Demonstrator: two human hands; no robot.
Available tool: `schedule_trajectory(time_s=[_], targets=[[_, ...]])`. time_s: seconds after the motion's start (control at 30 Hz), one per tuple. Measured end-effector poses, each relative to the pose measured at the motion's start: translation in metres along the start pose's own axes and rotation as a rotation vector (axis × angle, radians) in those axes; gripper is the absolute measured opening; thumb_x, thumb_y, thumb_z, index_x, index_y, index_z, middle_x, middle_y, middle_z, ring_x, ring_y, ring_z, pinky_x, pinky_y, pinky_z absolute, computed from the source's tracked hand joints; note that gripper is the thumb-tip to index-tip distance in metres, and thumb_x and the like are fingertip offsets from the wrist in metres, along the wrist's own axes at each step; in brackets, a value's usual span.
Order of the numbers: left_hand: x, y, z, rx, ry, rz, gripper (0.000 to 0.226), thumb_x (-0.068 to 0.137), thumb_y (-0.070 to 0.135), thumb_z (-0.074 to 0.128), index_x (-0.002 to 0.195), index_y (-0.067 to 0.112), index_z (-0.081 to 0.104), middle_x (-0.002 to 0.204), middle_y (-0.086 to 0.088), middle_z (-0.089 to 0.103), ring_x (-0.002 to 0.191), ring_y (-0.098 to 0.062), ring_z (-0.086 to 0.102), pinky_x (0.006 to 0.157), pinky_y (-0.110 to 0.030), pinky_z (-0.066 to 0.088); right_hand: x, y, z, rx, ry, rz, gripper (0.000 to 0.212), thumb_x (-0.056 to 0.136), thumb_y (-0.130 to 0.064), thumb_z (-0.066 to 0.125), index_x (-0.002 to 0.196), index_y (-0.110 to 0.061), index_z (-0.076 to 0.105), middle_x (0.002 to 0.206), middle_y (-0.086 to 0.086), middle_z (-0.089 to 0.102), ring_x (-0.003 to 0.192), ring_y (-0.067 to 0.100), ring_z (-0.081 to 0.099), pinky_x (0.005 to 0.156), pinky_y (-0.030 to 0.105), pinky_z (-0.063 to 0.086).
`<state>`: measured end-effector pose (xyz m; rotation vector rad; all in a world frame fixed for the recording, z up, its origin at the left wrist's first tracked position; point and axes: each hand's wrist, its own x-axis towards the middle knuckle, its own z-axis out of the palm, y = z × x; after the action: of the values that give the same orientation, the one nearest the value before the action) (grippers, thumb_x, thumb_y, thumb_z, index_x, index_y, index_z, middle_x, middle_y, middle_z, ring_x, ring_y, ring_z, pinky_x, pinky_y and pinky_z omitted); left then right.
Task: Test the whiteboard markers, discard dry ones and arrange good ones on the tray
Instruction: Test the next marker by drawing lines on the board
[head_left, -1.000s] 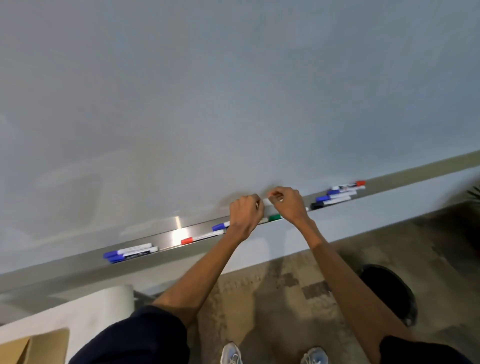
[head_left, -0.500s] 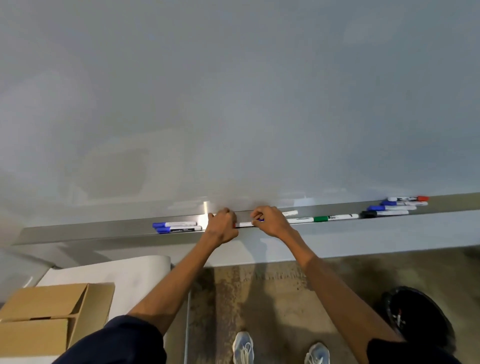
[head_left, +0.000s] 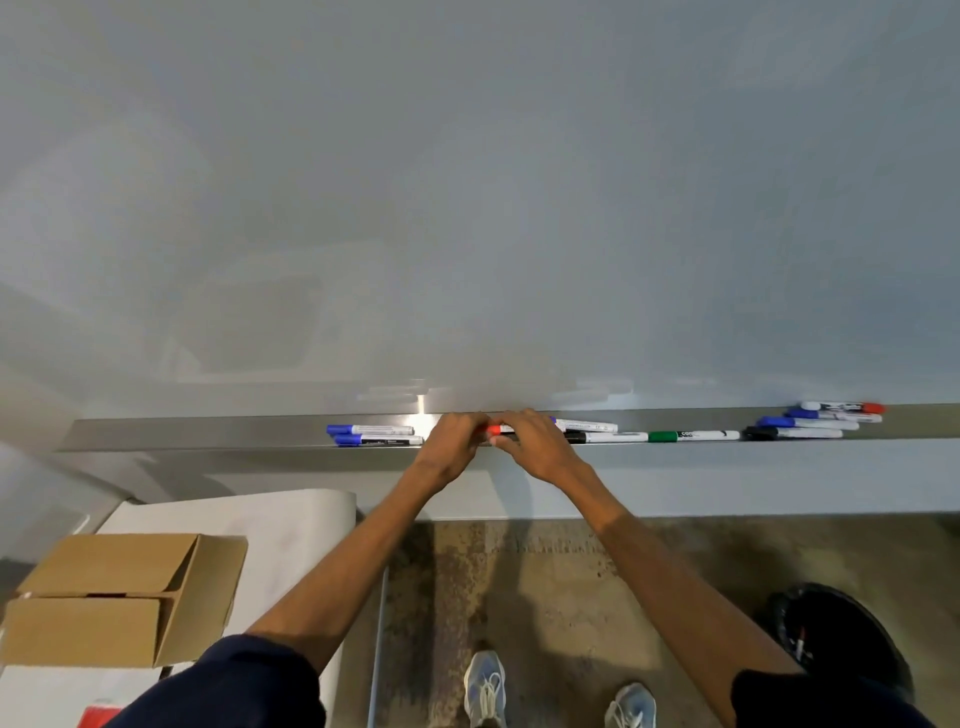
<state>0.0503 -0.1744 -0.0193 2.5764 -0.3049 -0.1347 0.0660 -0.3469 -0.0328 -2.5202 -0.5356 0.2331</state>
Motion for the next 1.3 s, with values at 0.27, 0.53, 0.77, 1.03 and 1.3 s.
schedule_trajectory(time_s=[0.27, 0.53, 0.77, 1.03, 1.3], targets=[[0.002, 0.013, -0.027, 0.077, -0.094, 0.233, 0.025, 0.095, -0.001, 0.053, 0.114, 0.011, 0.064, 0.105, -0.01, 0.07, 0.09, -0.024, 0.066, 0.08, -0.035, 0.053, -0.004, -0.007, -0.036, -0.345, 0.028, -0.137, 0.035, 0.103, -0.041, 0.04, 0.112, -0.016, 0.062, 0.104, 0.005, 0.072, 0.09, 0.027, 0.065, 0.066, 0.031, 0.036], [0.001, 0.033, -0.041, 0.176, -0.022, 0.314, 0.017, 0.097, 0.002, 0.046, 0.101, 0.014, 0.058, 0.086, -0.009, 0.064, 0.08, -0.028, 0.057, 0.068, -0.043, 0.048, -0.016, -0.01, -0.06, -0.43, 0.097, -0.084, 0.043, 0.103, -0.045, 0.039, 0.103, -0.011, 0.066, 0.084, 0.011, 0.071, 0.072, 0.03, 0.063, 0.061, 0.029, 0.034], [-0.001, 0.029, -0.057, 0.163, 0.131, 0.243, 0.013, 0.098, 0.007, 0.049, 0.106, 0.012, 0.058, 0.088, -0.014, 0.066, 0.08, -0.035, 0.058, 0.066, -0.038, 0.048, -0.035, 0.014, -0.075, -0.31, 0.203, 0.05, 0.05, 0.101, -0.054, 0.039, 0.092, -0.015, 0.069, 0.073, 0.01, 0.067, 0.066, 0.028, 0.061, 0.06, 0.031, 0.041], [0.005, 0.098, -0.093, -0.32, 0.509, 0.146, 0.015, 0.09, 0.023, 0.069, 0.1, 0.014, 0.074, 0.092, 0.005, 0.075, 0.082, -0.01, 0.068, 0.079, -0.033, 0.055, -0.036, -0.032, -0.135, 0.163, 0.564, 0.038, 0.044, 0.1, -0.058, 0.038, 0.101, -0.023, 0.064, 0.059, -0.003, 0.052, 0.052, 0.012, 0.05, 0.055, 0.029, 0.041], [0.024, 0.199, -0.153, -0.463, 0.831, 0.295, 0.031, 0.096, 0.025, 0.061, 0.124, 0.013, 0.063, 0.111, 0.0, 0.068, 0.094, -0.011, 0.062, 0.084, -0.022, 0.049, -0.044, -0.086, -0.232, 0.578, 0.76, -0.1, 0.028, 0.099, -0.043, 0.036, 0.113, -0.022, 0.048, 0.064, -0.007, 0.048, 0.054, 0.004, 0.044, 0.055, 0.023, 0.039]])
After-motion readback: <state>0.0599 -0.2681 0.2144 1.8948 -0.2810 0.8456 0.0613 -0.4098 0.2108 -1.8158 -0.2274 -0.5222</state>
